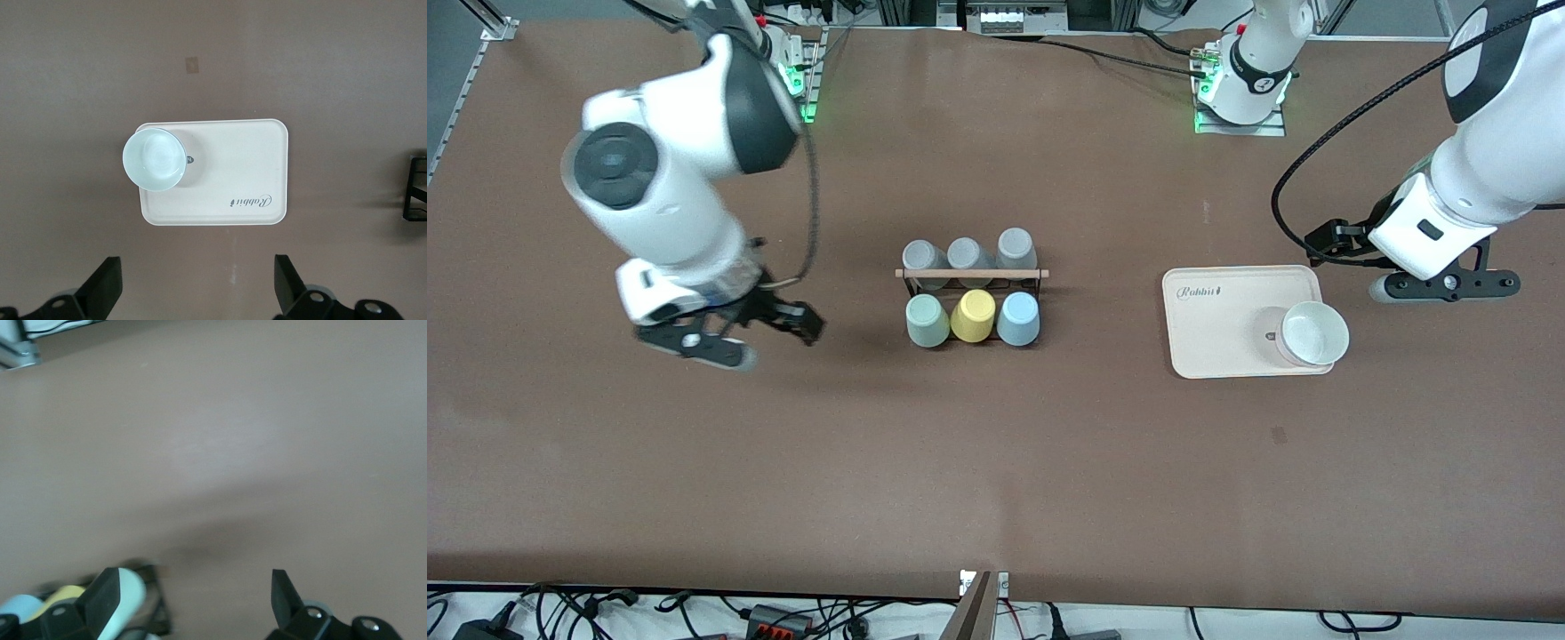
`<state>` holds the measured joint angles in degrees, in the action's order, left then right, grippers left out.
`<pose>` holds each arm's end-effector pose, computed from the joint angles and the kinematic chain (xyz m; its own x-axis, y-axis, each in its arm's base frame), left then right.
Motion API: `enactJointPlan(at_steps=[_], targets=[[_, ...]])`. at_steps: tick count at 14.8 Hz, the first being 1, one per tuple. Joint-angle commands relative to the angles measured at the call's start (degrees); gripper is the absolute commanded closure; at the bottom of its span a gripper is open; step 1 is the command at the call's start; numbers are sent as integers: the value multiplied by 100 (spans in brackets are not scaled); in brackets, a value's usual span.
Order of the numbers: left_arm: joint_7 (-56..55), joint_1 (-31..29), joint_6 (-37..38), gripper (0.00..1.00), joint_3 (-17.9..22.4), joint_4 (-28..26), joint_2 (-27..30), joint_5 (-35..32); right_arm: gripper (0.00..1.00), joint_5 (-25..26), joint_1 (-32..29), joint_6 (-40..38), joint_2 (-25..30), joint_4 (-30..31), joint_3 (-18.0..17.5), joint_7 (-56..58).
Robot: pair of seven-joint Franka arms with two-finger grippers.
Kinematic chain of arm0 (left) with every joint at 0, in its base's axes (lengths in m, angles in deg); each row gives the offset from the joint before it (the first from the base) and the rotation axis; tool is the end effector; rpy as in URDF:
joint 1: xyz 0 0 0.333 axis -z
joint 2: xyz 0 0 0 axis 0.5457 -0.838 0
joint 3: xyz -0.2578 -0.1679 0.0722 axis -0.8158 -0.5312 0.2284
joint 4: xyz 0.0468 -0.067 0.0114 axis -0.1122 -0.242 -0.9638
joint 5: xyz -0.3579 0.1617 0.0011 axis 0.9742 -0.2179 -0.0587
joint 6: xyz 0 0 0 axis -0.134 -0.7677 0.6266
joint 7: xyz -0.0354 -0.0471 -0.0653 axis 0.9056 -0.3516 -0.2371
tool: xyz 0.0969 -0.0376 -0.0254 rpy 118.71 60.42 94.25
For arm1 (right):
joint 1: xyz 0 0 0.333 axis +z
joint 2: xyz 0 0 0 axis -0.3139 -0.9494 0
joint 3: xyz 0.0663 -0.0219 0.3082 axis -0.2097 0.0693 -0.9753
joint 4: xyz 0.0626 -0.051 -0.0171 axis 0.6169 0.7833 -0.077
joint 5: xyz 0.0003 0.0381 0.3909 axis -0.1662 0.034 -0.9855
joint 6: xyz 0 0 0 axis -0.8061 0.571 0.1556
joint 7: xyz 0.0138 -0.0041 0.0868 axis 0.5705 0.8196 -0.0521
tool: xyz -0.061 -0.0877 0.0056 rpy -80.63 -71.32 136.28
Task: Hang scattered cups on rack with three cups
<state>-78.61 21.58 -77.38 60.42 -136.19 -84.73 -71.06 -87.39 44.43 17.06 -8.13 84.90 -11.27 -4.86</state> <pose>0.5839 -0.0802 0.5513 0.9938 0.0325 -0.1059 0.0266 -0.9981 -0.0564 0.6416 0.2146 0.4974 0.9638 -0.2546 0.0790 -0.2552 -0.9669 -0.0021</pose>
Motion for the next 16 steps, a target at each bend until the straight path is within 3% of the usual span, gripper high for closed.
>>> enactJointPlan(at_steps=[1,10,16], targets=[[143,-81,69,0,-53,1,46,-9,0,-29,-388,-219,340,107,-16,823],[170,-81,69,0,-53,1,46,-9,0,-37,-1751,-1274,1131,195,-25,3374],[179,-81,69,0,-45,1,46,-9,0,-20,-1831,-906,2238,1512,-16,3263]])
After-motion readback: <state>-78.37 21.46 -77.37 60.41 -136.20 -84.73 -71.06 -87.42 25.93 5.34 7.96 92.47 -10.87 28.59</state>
